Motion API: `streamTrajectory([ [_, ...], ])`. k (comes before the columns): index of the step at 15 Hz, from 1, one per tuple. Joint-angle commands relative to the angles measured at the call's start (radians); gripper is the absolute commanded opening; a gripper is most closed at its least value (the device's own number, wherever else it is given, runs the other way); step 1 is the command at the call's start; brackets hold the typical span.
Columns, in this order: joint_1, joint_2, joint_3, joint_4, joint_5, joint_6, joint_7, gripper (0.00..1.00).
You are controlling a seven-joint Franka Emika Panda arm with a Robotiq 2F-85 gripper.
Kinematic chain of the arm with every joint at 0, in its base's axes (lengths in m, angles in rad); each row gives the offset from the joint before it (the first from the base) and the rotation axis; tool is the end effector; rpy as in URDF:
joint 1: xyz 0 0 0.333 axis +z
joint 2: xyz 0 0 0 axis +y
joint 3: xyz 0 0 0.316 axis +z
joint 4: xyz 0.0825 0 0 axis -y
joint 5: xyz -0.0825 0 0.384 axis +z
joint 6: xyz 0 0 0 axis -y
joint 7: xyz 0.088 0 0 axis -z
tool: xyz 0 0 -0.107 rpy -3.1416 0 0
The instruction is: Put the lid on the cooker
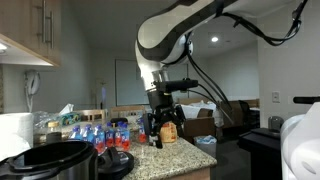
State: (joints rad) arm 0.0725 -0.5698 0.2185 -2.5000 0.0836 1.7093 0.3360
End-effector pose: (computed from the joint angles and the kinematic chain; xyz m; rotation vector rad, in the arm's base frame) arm 0.3341 0.1112 0.4568 3.0190 -0.1714 -0.3182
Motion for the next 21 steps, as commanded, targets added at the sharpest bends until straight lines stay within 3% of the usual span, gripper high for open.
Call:
streamTrajectory([
  [1, -0.073, 0.061, -0.027, 0.1, -0.089, 0.006, 0.058, 1.0],
  [6, -0.185, 0.298, -0.126, 0.351, -0.138, 0.022, 0.083, 1.0],
  [9, -0.18, 0.486, -0.161, 0.496, -0.094, 0.051, 0.114, 1.0],
  [12, -0.126, 0.557, -0.159, 0.515, -0.08, 0.036, 0.103, 1.0],
  [13, -0.136, 0.525, -0.187, 0.491, -0.094, 0.053, 0.067, 1.0],
  [18, -0.101, 0.574, -0.179, 0.515, -0.093, 0.051, 0.083, 1.0],
  [19, -0.11, 0.624, -0.19, 0.553, -0.068, 0.039, 0.096, 1.0],
  [21, -0.126, 0.734, -0.215, 0.644, 0.008, 0.05, -0.005, 1.0],
])
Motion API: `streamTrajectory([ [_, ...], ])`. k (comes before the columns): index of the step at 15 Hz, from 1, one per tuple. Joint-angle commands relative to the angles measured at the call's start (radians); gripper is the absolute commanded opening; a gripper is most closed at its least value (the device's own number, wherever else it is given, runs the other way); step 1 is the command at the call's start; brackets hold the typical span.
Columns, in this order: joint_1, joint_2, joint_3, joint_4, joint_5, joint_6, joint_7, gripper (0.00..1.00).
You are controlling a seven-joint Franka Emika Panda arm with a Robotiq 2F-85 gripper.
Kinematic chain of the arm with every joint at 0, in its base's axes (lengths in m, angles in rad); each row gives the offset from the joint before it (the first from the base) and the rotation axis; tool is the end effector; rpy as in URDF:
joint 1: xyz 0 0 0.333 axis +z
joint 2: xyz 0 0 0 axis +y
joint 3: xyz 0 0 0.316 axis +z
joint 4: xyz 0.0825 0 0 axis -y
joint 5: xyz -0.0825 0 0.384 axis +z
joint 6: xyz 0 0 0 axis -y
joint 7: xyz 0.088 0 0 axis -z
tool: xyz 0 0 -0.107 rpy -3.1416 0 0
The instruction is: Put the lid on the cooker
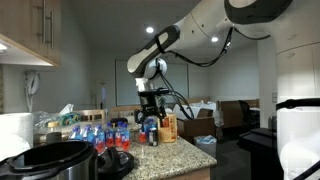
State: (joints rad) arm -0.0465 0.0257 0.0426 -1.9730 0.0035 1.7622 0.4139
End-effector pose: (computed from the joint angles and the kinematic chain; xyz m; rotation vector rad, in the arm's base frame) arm 0.5347 -0.0019 0.4379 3.0098 -0.6396 -0.3593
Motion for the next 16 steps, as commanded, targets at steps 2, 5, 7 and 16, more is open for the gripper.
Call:
streamTrajectory([
  [2, -0.011, 0.237, -0.05, 0.226, 0.17, 0.034, -0.157, 1.0],
  [5, -0.011, 0.413, -0.046, 0.422, 0.228, -0.01, -0.231, 1.0],
  [7, -0.002, 0.52, -0.021, 0.548, 0.247, -0.033, -0.286, 1.0],
  [16, 0.062, 0.685, 0.035, 0.753, 0.25, 0.048, -0.317, 1.0],
])
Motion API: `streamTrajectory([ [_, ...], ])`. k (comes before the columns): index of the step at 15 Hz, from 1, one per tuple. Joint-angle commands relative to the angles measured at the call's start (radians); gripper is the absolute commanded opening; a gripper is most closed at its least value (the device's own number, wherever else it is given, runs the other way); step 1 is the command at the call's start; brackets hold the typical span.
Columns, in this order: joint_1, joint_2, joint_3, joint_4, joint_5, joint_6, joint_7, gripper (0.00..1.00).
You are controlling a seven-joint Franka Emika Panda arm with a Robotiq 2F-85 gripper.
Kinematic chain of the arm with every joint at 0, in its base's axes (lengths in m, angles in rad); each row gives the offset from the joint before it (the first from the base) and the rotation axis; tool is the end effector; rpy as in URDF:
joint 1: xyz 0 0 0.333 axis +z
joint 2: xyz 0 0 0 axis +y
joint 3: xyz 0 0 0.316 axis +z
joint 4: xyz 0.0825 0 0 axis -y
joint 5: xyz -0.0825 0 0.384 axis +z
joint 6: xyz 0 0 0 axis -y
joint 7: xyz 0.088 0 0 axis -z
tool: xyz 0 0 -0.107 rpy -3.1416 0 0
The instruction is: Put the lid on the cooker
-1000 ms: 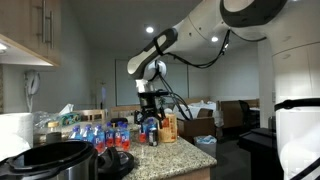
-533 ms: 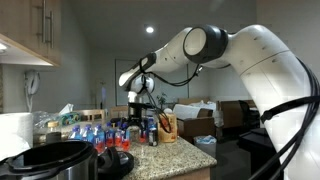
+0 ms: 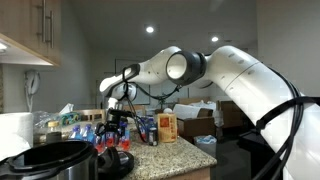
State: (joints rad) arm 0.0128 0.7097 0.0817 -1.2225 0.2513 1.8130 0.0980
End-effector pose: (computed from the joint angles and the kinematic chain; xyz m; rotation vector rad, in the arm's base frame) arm 0.7289 0.0745 0.3483 -2.8493 0.1358 0.2069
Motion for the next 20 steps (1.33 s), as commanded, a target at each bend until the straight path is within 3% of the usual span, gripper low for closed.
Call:
streamTrajectory([
  [1, 0.003, -0.002, -0.004, 0.007, 0.002, -0.003, -0.001, 1.0],
  [3, -0.002, 0.003, -0.005, 0.008, -0.006, -0.015, -0.023, 1.0],
  [9, -0.123, 0.095, 0.035, 0.099, 0.075, -0.125, -0.246, 1.0],
  [17, -0.196, 0.446, 0.109, 0.487, 0.079, -0.382, -0.579, 1.0],
  [20, -0.211, 0.502, 0.146, 0.586, 0.083, -0.478, -0.675, 1.0],
])
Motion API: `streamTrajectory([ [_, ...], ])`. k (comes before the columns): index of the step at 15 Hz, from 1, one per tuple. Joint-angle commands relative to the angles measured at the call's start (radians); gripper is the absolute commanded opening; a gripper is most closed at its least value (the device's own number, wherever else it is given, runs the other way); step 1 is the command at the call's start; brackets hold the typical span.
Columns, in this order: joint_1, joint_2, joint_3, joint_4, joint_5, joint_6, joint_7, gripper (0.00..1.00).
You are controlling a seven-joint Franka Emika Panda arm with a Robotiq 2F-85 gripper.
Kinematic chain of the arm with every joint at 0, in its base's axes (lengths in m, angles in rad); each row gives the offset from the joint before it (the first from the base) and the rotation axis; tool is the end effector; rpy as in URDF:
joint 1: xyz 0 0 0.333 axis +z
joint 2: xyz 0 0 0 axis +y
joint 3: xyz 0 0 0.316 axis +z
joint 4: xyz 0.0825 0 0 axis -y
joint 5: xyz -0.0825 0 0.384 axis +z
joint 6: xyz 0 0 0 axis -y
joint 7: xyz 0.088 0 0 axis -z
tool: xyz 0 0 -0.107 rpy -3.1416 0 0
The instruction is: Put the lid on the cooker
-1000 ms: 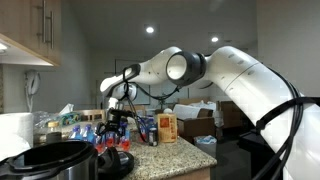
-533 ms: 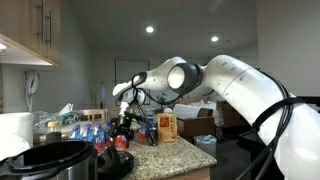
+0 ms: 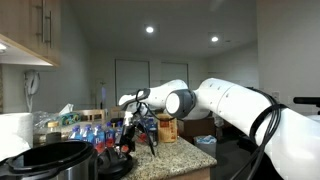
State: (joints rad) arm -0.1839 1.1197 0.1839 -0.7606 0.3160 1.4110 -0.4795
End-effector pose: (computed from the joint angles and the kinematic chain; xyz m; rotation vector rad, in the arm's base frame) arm 0.7453 -0.0237 0.2410 -2.4717 -0.4912 0.3981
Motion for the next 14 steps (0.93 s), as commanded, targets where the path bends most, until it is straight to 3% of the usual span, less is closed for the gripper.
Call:
streamTrajectory([
  [1, -0.022, 0.088, 0.055, 0.126, 0.023, -0.093, -0.133, 1.0],
  [6, -0.058, 0.066, 0.105, 0.141, 0.049, -0.163, -0.204, 1.0],
  [14, -0.077, 0.028, 0.15, 0.158, 0.126, -0.156, -0.114, 1.0],
])
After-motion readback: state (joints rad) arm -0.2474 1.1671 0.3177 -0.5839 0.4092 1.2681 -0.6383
